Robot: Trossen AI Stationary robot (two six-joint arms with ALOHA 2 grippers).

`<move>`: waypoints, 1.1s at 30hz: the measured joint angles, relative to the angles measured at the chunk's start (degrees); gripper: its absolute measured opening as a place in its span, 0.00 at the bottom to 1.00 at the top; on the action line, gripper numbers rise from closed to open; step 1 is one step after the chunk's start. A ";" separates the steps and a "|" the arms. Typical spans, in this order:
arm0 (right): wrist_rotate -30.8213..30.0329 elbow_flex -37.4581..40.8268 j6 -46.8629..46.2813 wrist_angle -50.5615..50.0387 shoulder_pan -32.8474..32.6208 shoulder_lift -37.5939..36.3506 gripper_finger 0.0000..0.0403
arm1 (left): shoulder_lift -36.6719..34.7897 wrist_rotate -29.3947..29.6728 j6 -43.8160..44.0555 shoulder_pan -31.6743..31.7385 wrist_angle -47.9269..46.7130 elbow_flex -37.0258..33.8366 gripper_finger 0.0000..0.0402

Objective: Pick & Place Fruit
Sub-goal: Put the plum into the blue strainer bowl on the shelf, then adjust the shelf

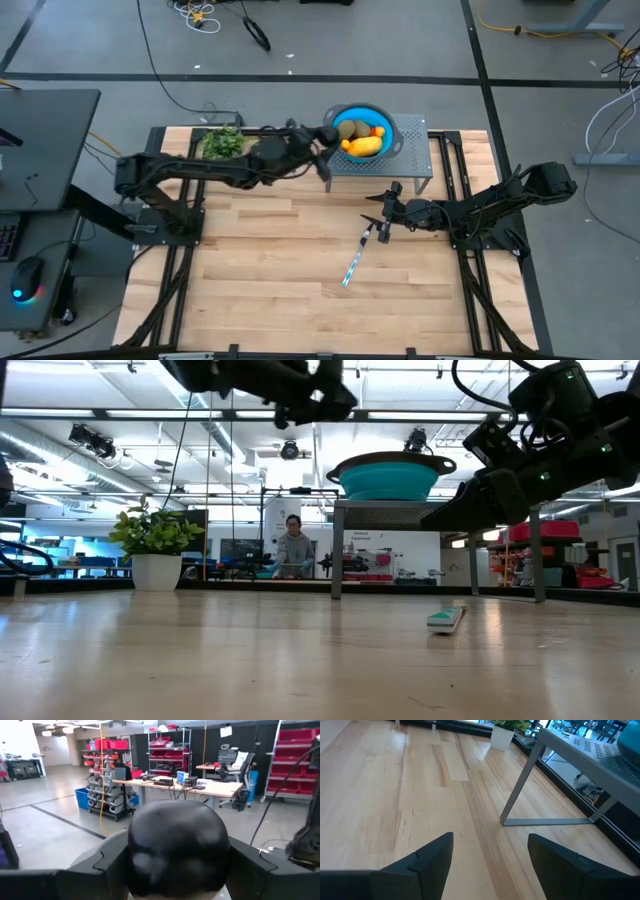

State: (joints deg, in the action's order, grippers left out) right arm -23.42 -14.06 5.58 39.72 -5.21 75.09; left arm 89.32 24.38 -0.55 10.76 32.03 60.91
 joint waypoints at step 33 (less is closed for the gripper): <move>0.00 0.00 0.46 -0.91 0.00 0.00 0.67 | 16.85 -9.02 3.27 7.35 -6.14 16.57 0.77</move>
State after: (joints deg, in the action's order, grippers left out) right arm -23.42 -14.06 6.04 38.81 -5.21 75.09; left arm 106.17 15.36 2.72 18.11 25.89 77.47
